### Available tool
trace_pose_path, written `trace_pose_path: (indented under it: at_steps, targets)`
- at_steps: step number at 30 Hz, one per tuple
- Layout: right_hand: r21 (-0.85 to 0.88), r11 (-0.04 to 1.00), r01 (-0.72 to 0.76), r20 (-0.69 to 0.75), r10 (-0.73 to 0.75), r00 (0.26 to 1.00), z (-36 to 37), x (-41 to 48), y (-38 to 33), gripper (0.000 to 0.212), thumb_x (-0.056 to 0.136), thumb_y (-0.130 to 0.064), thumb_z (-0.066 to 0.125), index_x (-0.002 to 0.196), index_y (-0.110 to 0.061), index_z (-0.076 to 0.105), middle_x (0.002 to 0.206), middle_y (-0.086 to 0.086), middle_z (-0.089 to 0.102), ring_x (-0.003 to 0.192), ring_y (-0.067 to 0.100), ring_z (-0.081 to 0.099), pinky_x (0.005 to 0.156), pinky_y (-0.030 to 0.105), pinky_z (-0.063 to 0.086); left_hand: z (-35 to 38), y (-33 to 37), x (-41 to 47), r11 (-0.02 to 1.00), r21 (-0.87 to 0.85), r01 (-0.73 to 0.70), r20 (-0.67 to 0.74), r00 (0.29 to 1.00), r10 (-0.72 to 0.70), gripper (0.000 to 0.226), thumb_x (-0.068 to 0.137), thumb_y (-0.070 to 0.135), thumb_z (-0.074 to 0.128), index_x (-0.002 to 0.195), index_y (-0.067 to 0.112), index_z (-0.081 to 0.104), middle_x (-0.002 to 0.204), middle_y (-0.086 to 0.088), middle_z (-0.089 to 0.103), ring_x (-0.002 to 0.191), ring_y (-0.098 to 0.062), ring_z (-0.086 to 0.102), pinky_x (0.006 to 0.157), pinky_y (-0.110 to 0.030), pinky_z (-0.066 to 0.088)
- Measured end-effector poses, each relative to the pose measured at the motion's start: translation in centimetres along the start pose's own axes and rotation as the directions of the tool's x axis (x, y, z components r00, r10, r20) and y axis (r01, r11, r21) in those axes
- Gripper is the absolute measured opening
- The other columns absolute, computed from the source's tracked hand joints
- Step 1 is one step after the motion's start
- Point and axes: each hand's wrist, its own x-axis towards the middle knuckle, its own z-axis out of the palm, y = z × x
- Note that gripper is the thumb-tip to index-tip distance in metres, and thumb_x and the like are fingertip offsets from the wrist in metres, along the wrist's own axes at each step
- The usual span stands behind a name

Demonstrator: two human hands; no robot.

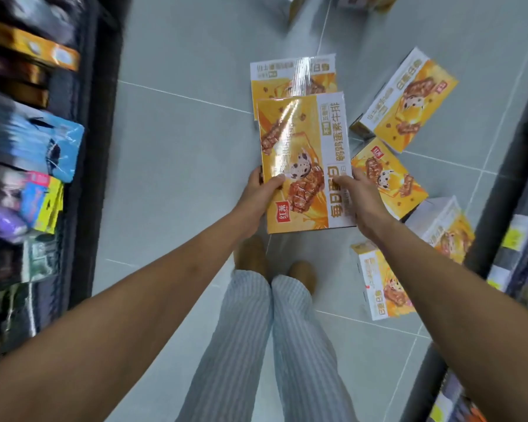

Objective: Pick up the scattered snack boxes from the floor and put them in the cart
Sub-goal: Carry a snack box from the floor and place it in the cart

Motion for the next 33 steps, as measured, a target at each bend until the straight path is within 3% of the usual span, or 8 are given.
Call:
trace_pose_path:
  at_steps: [2, 10, 13, 19, 22, 27, 30, 33]
  targets:
    - [0.013, 1.000, 0.006, 0.014, -0.006, 1.000, 0.1, -3.0, -2.2, 0.012, 0.096, -0.015, 0.049, 0.103, -0.020, 0.057, 0.084, -0.001, 0.067, 0.066, 0.013, 0.065, 0.062, 0.030, 0.054, -0.2, 1.6, -3.3, 0.999, -0.039, -0.026, -0.022, 0.999, 0.025, 0.048, 0.098, 0.029, 0.049, 0.141, 0.025, 0.028, 0.109, 0.008, 0.060, 0.079, -0.007, 0.063, 0.057, -0.022, 0.054]
    - [0.000, 0.997, 0.084, 0.052, -0.083, 0.995, 0.7, -14.0, -8.8, 0.012, 0.097, -0.014, 0.044, 0.091, -0.024, 0.048, 0.082, 0.001, 0.063, 0.065, 0.013, 0.061, 0.057, 0.029, 0.050, -1.5, 5.3, -14.9, 0.968, -0.189, -0.164, -0.078, 0.985, 0.152, 0.044, 0.095, 0.034, 0.053, 0.133, 0.027, 0.031, 0.136, -0.011, 0.051, 0.110, -0.029, 0.063, 0.077, -0.035, 0.058]
    - [-0.028, 0.992, 0.123, 0.095, -0.120, 0.988, 1.0, -17.7, -10.8, 0.009, 0.096, -0.015, 0.046, 0.090, -0.022, 0.048, 0.081, 0.002, 0.062, 0.064, 0.013, 0.061, 0.058, 0.030, 0.052, -2.4, 5.7, -19.0, 0.960, -0.180, -0.215, -0.115, 0.974, 0.196, 0.042, 0.095, 0.034, 0.054, 0.130, 0.030, 0.031, 0.131, -0.013, 0.054, 0.104, -0.028, 0.065, 0.079, -0.036, 0.058]
    - [-0.118, 0.961, 0.250, 0.215, -0.221, 0.951, 2.0, -24.0, -12.4, 0.008, 0.095, -0.014, 0.050, 0.088, -0.019, 0.047, 0.078, -0.001, 0.056, 0.066, 0.013, 0.056, 0.064, 0.030, 0.048, -3.7, 3.7, -27.4, 0.941, -0.216, -0.262, -0.213, 0.953, 0.216, 0.047, 0.095, 0.042, 0.051, 0.134, 0.027, 0.029, 0.104, 0.001, 0.066, 0.072, -0.007, 0.066, 0.051, -0.017, 0.050]
    - [-0.137, 0.955, 0.265, 0.329, -0.209, 0.921, 3.9, -27.9, -12.1, 0.012, 0.096, -0.009, 0.047, 0.107, -0.011, 0.044, 0.081, 0.000, 0.057, 0.063, 0.011, 0.058, 0.051, 0.021, 0.049, -5.2, 0.8, -32.0, 0.912, -0.289, -0.291, -0.288, 0.935, 0.207, 0.048, 0.094, 0.042, 0.052, 0.135, 0.026, 0.031, 0.098, 0.002, 0.066, 0.073, -0.010, 0.066, 0.053, -0.020, 0.052]
    - [-0.180, 0.963, 0.201, 0.488, -0.091, 0.868, 7.9, -33.1, -9.9, 0.035, 0.096, -0.030, 0.054, 0.123, -0.007, 0.050, 0.078, 0.001, 0.069, 0.059, 0.012, 0.068, 0.057, 0.029, 0.056, -8.5, -3.7, -38.0, 0.855, -0.396, -0.336, -0.380, 0.907, 0.180, 0.045, 0.094, 0.041, 0.053, 0.132, 0.027, 0.034, 0.100, 0.001, 0.066, 0.075, -0.010, 0.066, 0.059, -0.025, 0.052]
    - [-0.241, 0.944, 0.226, 0.593, -0.041, 0.804, 10.8, -36.2, -8.6, 0.021, 0.098, -0.031, 0.052, 0.109, -0.015, 0.060, 0.070, -0.002, 0.073, 0.058, 0.012, 0.070, 0.056, 0.028, 0.059, -11.0, -6.6, -41.4, 0.804, -0.461, -0.377, -0.424, 0.889, 0.174, 0.045, 0.093, 0.039, 0.055, 0.132, 0.027, 0.035, 0.093, 0.003, 0.067, 0.074, -0.013, 0.067, 0.065, -0.029, 0.056]
    - [-0.322, 0.904, 0.282, 0.625, -0.021, 0.780, 14.5, -40.0, -6.4, 0.026, 0.094, -0.032, 0.057, 0.112, -0.014, 0.062, 0.089, 0.006, 0.074, 0.078, 0.023, 0.071, 0.077, 0.039, 0.060, -14.1, -10.3, -44.9, 0.730, -0.536, -0.424, -0.487, 0.862, 0.143, 0.048, 0.093, 0.035, 0.058, 0.134, 0.025, 0.036, 0.091, -0.001, 0.068, 0.071, -0.016, 0.067, 0.070, -0.034, 0.056]
